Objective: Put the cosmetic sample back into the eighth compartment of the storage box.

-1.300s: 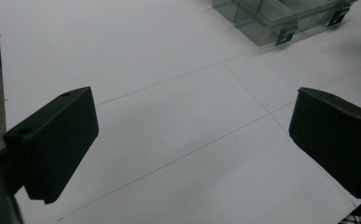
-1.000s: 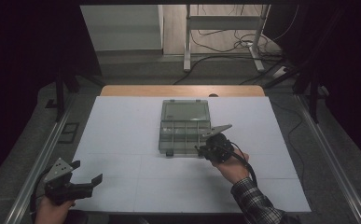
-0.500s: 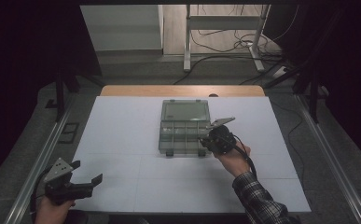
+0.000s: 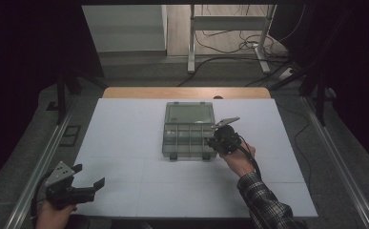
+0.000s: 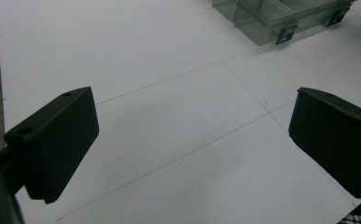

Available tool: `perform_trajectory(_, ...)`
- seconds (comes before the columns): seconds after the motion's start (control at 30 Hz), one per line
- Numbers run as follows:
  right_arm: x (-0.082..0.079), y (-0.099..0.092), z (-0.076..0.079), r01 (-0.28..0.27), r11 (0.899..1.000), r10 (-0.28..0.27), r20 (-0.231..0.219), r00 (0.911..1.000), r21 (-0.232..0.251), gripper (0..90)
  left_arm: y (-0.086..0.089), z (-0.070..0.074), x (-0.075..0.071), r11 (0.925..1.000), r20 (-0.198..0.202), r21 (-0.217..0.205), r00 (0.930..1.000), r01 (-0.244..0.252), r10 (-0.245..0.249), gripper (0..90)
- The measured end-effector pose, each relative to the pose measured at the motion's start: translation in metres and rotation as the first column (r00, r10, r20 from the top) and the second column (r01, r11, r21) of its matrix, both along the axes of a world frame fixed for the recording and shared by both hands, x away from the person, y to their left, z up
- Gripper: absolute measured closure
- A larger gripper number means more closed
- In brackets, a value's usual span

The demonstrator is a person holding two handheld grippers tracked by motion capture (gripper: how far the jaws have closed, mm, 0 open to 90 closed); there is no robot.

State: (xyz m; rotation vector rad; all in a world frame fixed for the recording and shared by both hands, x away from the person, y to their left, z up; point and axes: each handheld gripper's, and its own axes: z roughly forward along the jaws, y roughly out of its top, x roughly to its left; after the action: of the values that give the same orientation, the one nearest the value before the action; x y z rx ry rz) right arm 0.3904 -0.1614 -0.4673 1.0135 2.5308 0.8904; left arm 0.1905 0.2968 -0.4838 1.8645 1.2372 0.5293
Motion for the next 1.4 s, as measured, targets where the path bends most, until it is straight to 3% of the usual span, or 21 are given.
perform_trajectory(0.57,0.006,0.006,-0.013,0.005,0.999,-0.006,-0.017,0.9998,-0.051,80.1,0.0,0.0,0.0,1.0,0.0,-0.001,1.0,0.001,-0.001,2.2)
perform_trajectory(1.4,0.0,0.007,-0.008,0.002,0.999,-0.002,-0.006,1.0,-0.036,71.9,0.0,0.0,0.0,1.0,0.001,-0.002,1.0,0.003,-0.003,2.2)
